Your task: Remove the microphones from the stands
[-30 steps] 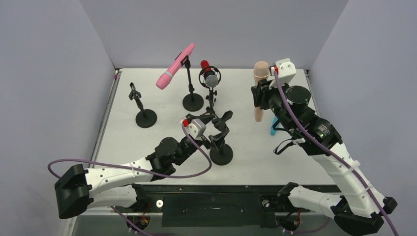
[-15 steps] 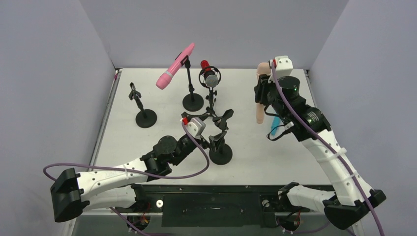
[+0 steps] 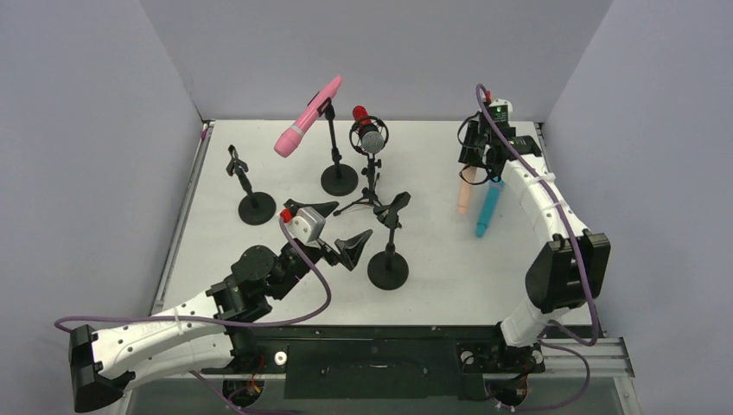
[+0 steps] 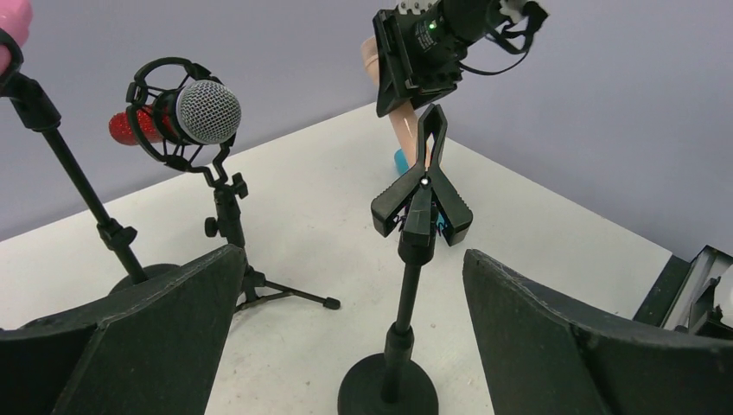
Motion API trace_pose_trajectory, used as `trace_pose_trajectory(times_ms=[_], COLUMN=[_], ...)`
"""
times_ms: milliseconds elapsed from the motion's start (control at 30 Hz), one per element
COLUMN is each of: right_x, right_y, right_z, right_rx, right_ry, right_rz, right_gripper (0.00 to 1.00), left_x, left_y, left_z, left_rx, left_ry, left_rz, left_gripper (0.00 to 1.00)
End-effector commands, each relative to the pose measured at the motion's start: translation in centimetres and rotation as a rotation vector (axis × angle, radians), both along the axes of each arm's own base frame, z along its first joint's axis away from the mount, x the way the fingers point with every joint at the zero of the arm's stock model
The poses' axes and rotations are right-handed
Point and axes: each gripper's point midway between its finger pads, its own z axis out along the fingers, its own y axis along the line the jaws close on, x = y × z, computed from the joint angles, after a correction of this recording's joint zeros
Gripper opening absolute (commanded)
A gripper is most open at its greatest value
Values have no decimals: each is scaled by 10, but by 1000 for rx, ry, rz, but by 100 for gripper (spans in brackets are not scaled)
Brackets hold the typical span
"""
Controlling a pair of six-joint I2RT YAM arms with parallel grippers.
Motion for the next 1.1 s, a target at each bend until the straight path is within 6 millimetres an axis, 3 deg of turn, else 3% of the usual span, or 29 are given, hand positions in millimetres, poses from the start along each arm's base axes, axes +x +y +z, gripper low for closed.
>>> trace_pose_trajectory(times_ms=[0,133,200,267,367,700,1067], right_x=[33,57,64,72,78,67,58], right_y=[-6,-11,-14,-16,-18,-31,-41], right_z=[4,-37,-42,-65,-80,-145,-184], right_rx=[51,46,48,40,33,2,-11], right_ry=[-13,85,98,148,180,325,392], right_rz=[-47,-79,-91,-102,-114,-155,-188], right_gripper=[0,0,0,0,0,0,0], left_x=[-4,-6,-7,-8,-8,-7,-6], left_y=[11,16,19,21,24,16,8], left_z=[-3,-7,-7,-7,-6,-13,-18], left_rx=[-3,7,7,4,0,18,28], left_ry=[40,57,62,66,68,84,96], left_rz=[10,13,16,20,24,14,-1], left_gripper=[96,96,96,96,96,96,96])
